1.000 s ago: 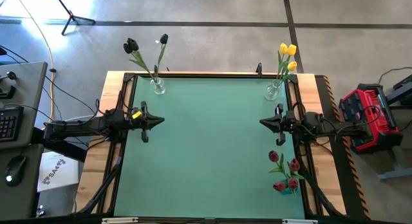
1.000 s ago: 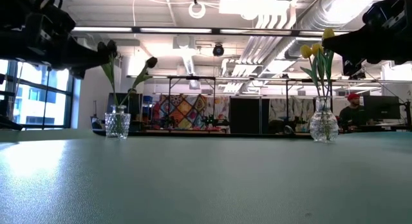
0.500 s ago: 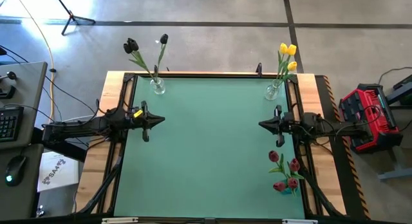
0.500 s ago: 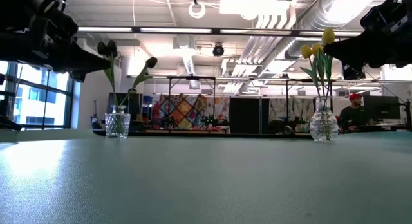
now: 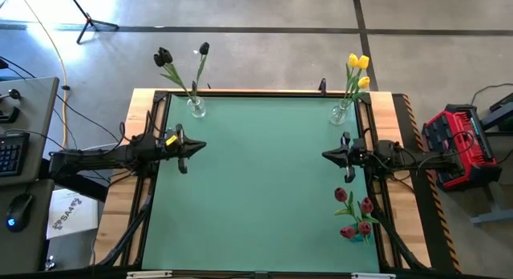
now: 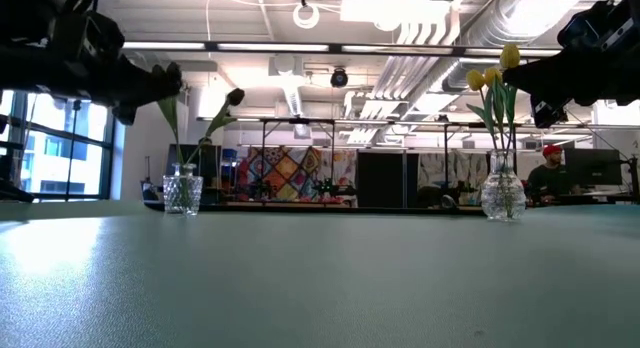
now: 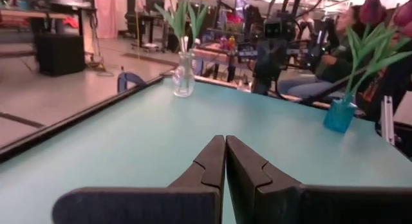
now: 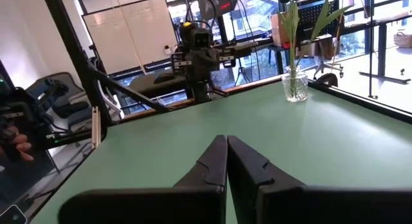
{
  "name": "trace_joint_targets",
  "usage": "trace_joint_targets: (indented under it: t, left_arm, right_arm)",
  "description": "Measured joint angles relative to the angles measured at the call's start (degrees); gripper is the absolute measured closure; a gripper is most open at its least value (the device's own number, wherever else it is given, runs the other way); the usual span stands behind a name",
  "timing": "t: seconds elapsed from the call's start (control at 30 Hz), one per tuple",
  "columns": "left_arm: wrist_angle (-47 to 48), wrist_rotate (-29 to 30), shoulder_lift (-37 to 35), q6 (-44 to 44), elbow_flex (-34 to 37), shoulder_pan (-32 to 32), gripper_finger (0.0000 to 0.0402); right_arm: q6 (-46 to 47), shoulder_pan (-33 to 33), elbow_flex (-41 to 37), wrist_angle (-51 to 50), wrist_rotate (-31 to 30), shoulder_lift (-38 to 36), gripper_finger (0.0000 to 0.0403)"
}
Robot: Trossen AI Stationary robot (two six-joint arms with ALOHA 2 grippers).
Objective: Sort flowers into vase by color
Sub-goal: Return to Home Position
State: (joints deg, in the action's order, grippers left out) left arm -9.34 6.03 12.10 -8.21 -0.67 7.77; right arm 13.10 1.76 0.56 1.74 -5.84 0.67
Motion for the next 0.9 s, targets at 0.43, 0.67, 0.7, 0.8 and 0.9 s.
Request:
trace_joint_targets:
  t: [0.43,0.67,0.7,0.8,0.9]
  left_arm:
    - [-1.3,1.8,0.0,7.2,0.0,-4.9,0.0401]
    - [-0.9,1.9,0.0,5.4,0.0,-4.9,0.0401]
    - [-0.8,1.9,0.0,5.4,0.0,-4.9,0.0401]
    - [-0.8,1.9,0.0,5.4,0.0,-4.9,0.0401]
    - [-0.8,1.9,0.0,5.4,0.0,-4.9,0.0401]
  right_arm:
    - [-0.1,0.0,0.0,0.0,0.0,0.0,0.0402]
    - [-0.1,0.0,0.0,0.0,0.0,0.0,0.0402]
    - [-0.1,0.0,0.0,0.0,0.0,0.0,0.0402]
    - [-0.1,0.0,0.0,0.0,0.0,0.0,0.0402]
    - [-0.1,0.0,0.0,0.0,0.0,0.0,0.0402]
